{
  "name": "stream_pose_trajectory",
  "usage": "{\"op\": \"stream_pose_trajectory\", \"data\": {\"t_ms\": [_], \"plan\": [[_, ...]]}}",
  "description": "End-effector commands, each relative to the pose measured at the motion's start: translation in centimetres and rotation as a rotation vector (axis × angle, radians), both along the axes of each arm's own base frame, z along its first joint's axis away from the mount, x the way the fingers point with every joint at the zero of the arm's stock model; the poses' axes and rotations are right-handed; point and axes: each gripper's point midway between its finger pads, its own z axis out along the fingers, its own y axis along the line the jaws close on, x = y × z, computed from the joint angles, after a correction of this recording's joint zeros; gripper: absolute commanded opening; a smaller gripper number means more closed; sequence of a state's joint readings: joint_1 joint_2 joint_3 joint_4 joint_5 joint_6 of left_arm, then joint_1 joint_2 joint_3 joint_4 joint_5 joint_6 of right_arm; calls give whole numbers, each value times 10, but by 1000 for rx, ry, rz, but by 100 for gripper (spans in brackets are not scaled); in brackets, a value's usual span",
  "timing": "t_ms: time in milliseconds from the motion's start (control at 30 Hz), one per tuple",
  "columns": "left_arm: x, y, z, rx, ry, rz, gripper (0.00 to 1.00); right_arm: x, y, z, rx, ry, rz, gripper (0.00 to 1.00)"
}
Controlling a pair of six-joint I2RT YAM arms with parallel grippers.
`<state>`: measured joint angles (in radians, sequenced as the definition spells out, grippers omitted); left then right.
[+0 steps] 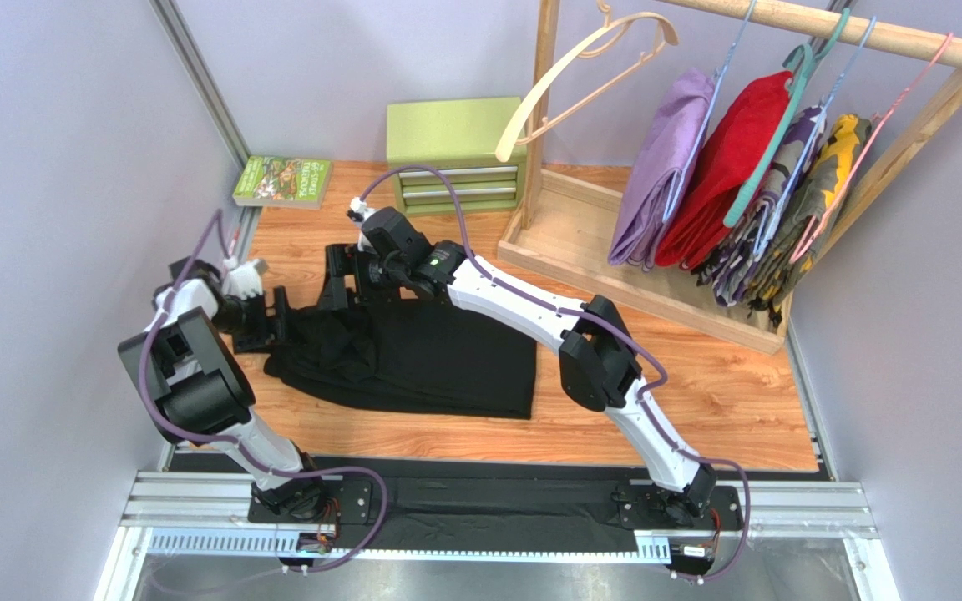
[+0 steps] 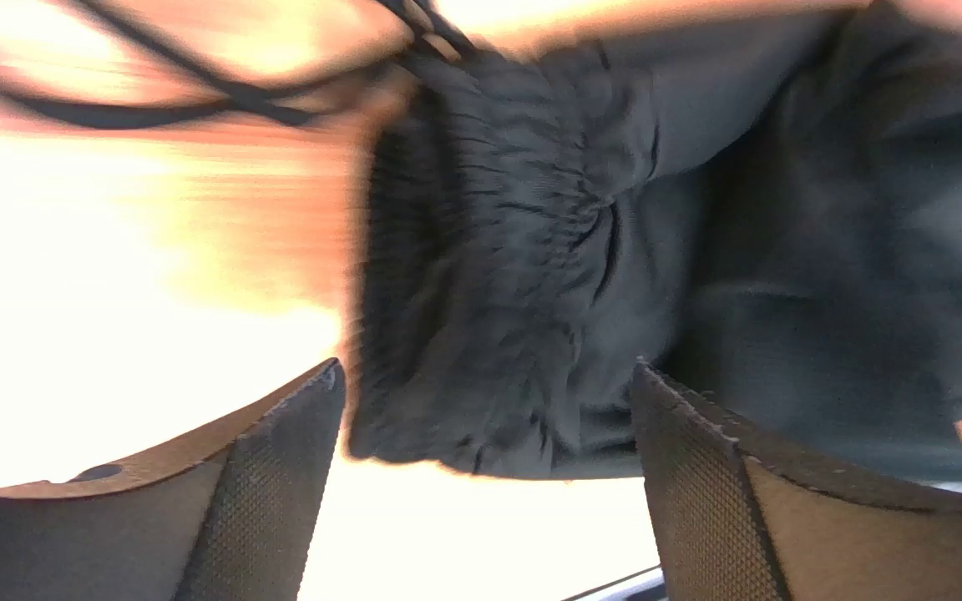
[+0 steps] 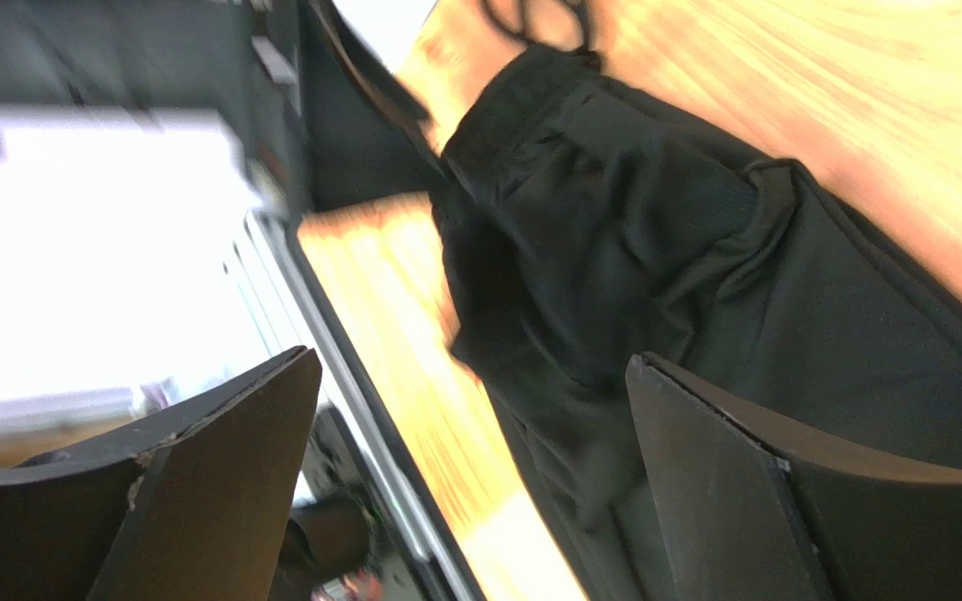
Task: Place the trousers on the hanger
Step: Fold the trousers
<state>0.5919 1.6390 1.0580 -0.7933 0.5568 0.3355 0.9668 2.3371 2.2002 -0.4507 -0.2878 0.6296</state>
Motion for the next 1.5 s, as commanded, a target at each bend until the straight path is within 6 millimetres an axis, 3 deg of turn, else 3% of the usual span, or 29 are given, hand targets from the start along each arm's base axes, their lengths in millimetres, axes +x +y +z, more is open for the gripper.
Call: {"op": "stream_pose_trajectory", "data": {"t_ms": [0,67,133,167,233,267,300,367,400,500,567,667,767,867,1133,1267,1400,1433,1467], "plan": [[27,28,111,36,-323,73,92,-11,-21,95,137,-277,213,100],[30,28,138,72,-392,57,92,-12,-49,91,81,-303,250,100],[28,21,162,97,-466,30,92,-11,-81,67,-38,-331,290,100],[27,10,169,71,-502,-4,92,-16,-99,36,-112,-295,307,97],[22,-18,173,88,-521,-133,91,-20,-133,20,-199,-305,325,83],[19,-27,164,106,-492,-180,90,-20,-146,10,-233,-298,319,77],[18,-54,158,115,-475,-284,89,-26,-167,-16,-301,-250,314,67],[12,-72,132,146,-398,-367,87,-24,-190,-39,-365,-192,286,60],[10,-94,121,142,-364,-444,84,-27,-204,-56,-409,-145,279,58],[5,-108,76,178,-199,-500,80,-26,-226,-88,-475,-47,256,62],[-2,-98,41,217,-54,-476,79,-26,-240,-113,-527,5,256,68],[-15,-81,4,257,123,-460,78,-30,-259,-143,-599,44,287,75],[-22,-82,-16,228,205,-459,78,-33,-277,-168,-688,76,315,77],[-17,-82,-23,218,224,-431,78,-31,-302,-186,-814,118,302,75],[-6,-100,-17,125,213,-352,80,-1,-368,-199,-921,158,195,76],[0,-117,9,45,118,-344,82,7,-382,-191,-930,135,182,77],[8,-127,49,25,-39,-362,88,5,-374,-161,-836,88,208,83],[9,-131,66,26,-104,-376,92,3,-364,-137,-765,50,217,85],[10,-132,75,28,-142,-383,94,-1,-358,-126,-722,35,228,90]]}}
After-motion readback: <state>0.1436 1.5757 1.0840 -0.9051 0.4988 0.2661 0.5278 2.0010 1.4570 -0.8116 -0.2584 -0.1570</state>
